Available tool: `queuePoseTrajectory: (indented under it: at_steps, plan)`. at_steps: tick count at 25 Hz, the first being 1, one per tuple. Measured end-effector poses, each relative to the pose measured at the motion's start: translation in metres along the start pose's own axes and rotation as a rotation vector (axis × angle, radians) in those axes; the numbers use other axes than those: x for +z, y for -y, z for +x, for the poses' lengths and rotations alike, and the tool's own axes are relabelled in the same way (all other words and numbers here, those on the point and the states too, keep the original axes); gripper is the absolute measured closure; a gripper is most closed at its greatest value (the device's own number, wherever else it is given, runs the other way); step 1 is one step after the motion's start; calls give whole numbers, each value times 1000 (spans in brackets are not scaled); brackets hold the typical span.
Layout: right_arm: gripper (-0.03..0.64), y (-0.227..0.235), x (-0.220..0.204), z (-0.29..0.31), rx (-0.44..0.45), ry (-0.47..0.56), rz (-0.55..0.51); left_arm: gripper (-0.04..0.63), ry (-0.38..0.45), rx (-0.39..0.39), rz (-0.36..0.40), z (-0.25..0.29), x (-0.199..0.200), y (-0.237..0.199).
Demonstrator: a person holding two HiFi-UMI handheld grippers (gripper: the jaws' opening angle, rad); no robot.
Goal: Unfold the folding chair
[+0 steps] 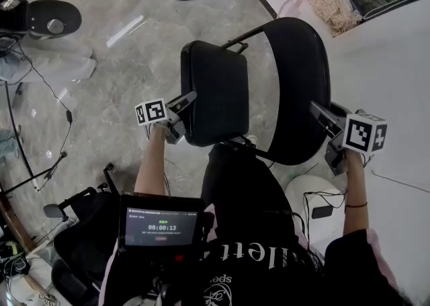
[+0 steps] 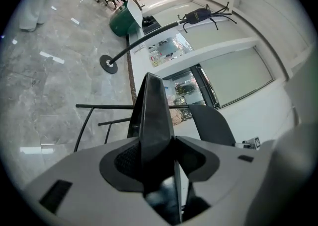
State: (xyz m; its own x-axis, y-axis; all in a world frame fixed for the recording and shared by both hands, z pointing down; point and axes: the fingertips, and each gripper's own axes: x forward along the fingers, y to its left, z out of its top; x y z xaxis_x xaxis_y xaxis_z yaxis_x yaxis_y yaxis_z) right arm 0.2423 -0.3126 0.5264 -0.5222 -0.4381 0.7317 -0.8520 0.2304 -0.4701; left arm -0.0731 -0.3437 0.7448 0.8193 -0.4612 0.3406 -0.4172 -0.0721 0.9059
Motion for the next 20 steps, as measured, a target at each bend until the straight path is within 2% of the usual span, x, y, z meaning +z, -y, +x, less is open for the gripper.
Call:
queuePoseTrajectory:
  at_steps: [5, 7, 8, 10, 11, 14, 17, 20]
  plan:
    - [483, 30, -14, 8, -67, -34, -16, 406, 47, -7, -11, -9, 0, -25]
    - [483, 30, -15, 14, -80, -20, -14, 397, 45, -52, -41, -17, 4, -29]
    - [483, 27, -16, 17, -85, -15, -11, 391, 42, -105, -71, -21, 5, -25]
    - [483, 20, -19, 23, -96, -4, -2, 254, 36, -200, -119, -30, 8, -20]
    - [483, 16, -20, 27, -102, 6, 1, 250, 29, -191, -107, -35, 9, -30]
    - [485, 2, -23, 44, -141, 44, -1, 250, -1, -46, -24, -51, 13, -82]
    - [483, -8, -25, 61, -204, 75, -3, 278, -24, 98, 6, -64, 17, -129]
    - [483, -22, -27, 76, -253, 89, -17, 278, -63, 242, 58, -74, 17, -168]
